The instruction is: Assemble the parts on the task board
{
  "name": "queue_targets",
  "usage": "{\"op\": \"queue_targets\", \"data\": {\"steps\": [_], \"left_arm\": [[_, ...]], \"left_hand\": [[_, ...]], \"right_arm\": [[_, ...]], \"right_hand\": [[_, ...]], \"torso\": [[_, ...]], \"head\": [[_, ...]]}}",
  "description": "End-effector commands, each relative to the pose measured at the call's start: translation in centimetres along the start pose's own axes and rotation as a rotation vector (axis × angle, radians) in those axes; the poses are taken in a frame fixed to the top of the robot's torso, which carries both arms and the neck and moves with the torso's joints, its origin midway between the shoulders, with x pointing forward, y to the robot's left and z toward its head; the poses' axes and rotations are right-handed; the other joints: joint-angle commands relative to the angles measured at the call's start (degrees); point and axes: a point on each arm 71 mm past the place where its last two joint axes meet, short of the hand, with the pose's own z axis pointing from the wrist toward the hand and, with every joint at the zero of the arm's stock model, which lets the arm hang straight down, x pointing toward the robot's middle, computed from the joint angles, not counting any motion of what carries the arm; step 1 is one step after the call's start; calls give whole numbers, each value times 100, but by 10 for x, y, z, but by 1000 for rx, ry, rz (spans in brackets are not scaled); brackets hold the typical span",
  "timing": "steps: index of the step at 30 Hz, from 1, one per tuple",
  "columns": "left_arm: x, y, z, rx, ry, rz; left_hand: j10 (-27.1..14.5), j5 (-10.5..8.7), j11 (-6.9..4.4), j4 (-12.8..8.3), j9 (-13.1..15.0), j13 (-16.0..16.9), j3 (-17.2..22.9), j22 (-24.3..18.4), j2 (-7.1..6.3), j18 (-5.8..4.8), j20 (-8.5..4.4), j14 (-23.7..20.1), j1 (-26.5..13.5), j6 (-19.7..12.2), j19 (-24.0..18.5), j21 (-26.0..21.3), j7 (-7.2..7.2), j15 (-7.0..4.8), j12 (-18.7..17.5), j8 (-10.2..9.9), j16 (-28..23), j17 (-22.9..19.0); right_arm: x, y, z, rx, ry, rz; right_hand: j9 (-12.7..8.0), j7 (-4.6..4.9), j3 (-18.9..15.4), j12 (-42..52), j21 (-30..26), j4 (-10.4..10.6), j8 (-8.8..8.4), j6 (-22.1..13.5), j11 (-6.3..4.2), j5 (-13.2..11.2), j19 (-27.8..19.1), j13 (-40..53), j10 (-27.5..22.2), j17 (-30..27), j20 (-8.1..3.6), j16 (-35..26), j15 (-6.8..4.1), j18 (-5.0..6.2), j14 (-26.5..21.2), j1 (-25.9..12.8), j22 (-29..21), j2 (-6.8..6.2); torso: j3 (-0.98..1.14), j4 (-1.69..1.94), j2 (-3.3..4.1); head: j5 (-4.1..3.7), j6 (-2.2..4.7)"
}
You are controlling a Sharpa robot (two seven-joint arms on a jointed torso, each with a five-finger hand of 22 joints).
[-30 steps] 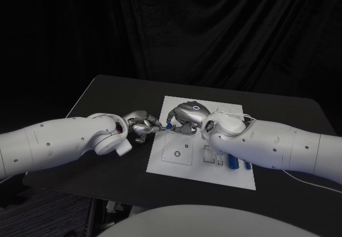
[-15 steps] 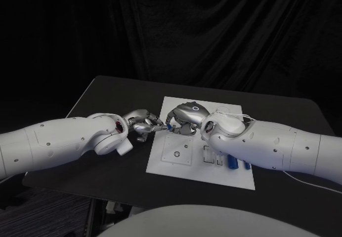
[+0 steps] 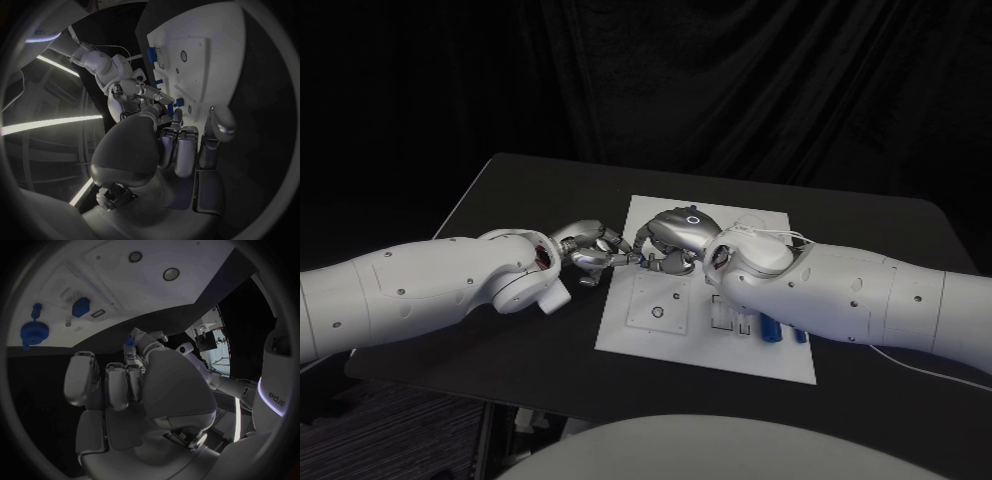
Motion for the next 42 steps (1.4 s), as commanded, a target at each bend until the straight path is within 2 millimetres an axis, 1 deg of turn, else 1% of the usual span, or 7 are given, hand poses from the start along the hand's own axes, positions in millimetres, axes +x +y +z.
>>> {"op": "queue_targets", "data": {"steps": [1, 6, 11, 17, 32, 36, 42], "left_arm": [[5, -5, 2, 35, 31, -9], [5, -4, 2, 31, 31, -10], [6, -4, 2, 25, 31, -10], [6, -4, 2, 27, 29, -10], [5, -6, 3, 57, 4, -8], [4, -6, 3, 62, 0, -8], [3, -6, 3, 62, -6, -8]], "left_hand": [[278, 197, -8, -61, -84, 1252, 36, 713, 10, 26, -4, 544, 100, 122, -38, -30, -3, 5, -8, 30, -26, 1429], [297, 634, -73, -145, -193, 1267, 168, 718, 15, 25, -45, 544, 250, 398, -28, -11, -77, -47, 11, 128, -25, 1429], [303, 667, -87, -157, -202, 1271, 189, 720, 13, 23, -54, 545, 264, 452, -22, -1, -93, -58, 16, 157, -25, 1429], [329, 660, -114, -141, -221, 1289, 205, 727, 10, 19, -74, 554, 242, 558, -5, 24, -128, -81, 39, 213, -19, 1441], [392, 811, -209, -317, -250, 1331, 477, 752, 71, -1, -159, 586, 438, 772, 62, 120, -221, -169, 89, 375, 2, 1482], [401, 965, -222, -404, -264, 1337, 708, 759, 98, -6, -183, 591, 511, 819, 75, 143, -225, -185, 96, 424, 5, 1489], [410, 1188, -222, -567, -312, 1342, 1204, 764, 45, -10, -197, 592, 541, 908, 72, 168, -218, -192, 102, 470, 6, 1490]], "right_arm": [[0, 4, 1, -13, -11, 5], [-1, 4, 1, -13, -17, 13], [-1, 5, 0, -14, -28, 17], [-1, 6, 1, -13, -24, 19], [0, 7, 1, -11, -11, 21], [0, 6, 0, -9, -8, 21], [0, 5, 0, -8, -7, 21]], "right_hand": [[454, -142, -27, 18, 13, 26, -16, 154, -2, -27, -10, 62, 34, 159, -38, 14, -55, -77, 305, -66, 948, 16], [458, -142, -30, 18, 14, 30, -21, 150, -1, -29, -10, 65, 37, 154, -39, 11, -55, -78, 304, -71, 948, 17], [468, -142, -40, 23, 7, 41, -32, 142, -1, -35, -10, 80, 49, 153, -39, 10, -55, -77, 305, -85, 947, 19], [480, -143, -52, 24, 4, 53, -39, 140, -1, -42, -10, 83, 52, 156, -40, 11, -55, -76, 307, -102, 946, 18], [574, -168, -135, 34, 30, 129, -66, 164, -20, -140, 9, 115, 82, 167, -50, 14, -69, -82, 316, -201, 956, 19], [579, -170, -140, 32, 21, 133, -68, 164, -20, -147, 6, 108, 78, 162, -51, 12, -70, -80, 316, -206, 954, 19], [616, -116, -181, 6, -43, 149, -221, -12, 15, -198, -10, 51, 34, 112, -44, -22, -49, -71, 304, -213, 938, 4]], "torso": [[1, -18, -2], [2, -16, -4], [10, -31, -4], [7, -31, -7], [1, -12, 1], [0, -16, -2], [8, -12, -4]], "head": [[21, 0], [15, 0], [29, 0], [45, 0], [44, 0], [50, 0], [40, 0]]}}
